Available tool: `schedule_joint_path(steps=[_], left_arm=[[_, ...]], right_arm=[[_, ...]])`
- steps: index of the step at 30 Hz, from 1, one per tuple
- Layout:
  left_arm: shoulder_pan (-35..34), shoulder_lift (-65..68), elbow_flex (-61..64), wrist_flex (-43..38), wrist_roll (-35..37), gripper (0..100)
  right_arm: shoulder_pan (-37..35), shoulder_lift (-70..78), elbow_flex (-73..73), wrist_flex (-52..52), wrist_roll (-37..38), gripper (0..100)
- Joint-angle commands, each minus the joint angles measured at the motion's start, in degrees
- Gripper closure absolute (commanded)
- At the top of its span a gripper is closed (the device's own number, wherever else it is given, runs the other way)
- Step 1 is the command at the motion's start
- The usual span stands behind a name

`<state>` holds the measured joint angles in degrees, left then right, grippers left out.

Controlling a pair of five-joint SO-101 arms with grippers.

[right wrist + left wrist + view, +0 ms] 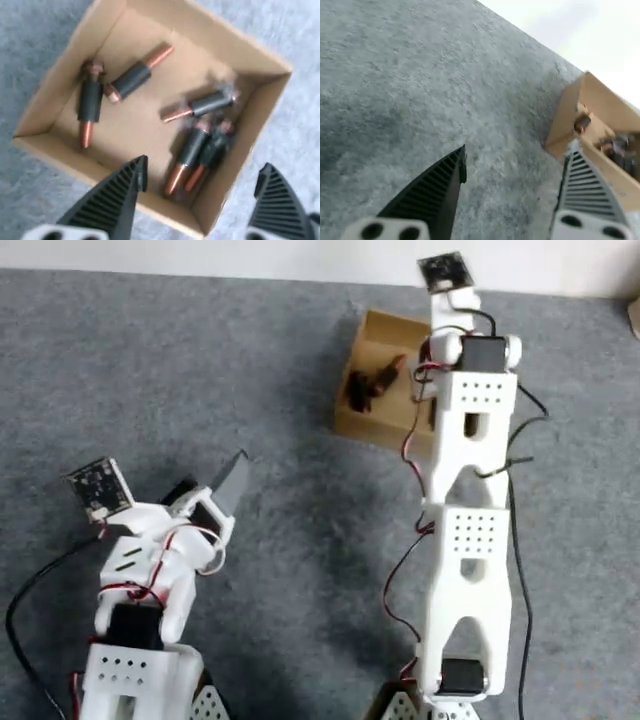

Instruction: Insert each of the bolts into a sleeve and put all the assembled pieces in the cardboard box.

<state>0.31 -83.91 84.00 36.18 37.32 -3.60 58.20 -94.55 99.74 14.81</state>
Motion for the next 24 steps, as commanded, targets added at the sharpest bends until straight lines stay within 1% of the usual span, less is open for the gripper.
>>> schedule_joint_path(steps=[1, 9, 12, 16, 21, 24], left_arm=[[2.86, -0.66, 0.31, -1.41, -0.09, 70], [7.16, -0.66, 2.15, -1.41, -7.30, 70], [10.42, -0.66, 3.30, -1.41, -11.34, 70], [13.32, -0.66, 5.49, -1.85, -15.21, 70], [13.85, -0.22, 10.07, -10.29, -15.47, 70], [13.85, -0.22, 11.21, -12.31, -15.65, 70]], right_arm=[[3.38, -6.90, -6.73, 1.45, -5.27, 69.1], [4.44, -19.91, -5.67, 1.54, -5.45, 69.1], [4.35, -27.38, -0.31, 1.54, -5.45, 69.1], [4.44, -40.04, 12.97, 1.54, -5.45, 69.1], [4.09, -58.86, 33.10, 1.45, -5.45, 69.1], [4.00, -70.20, 45.32, 1.45, -5.54, 69.1]])
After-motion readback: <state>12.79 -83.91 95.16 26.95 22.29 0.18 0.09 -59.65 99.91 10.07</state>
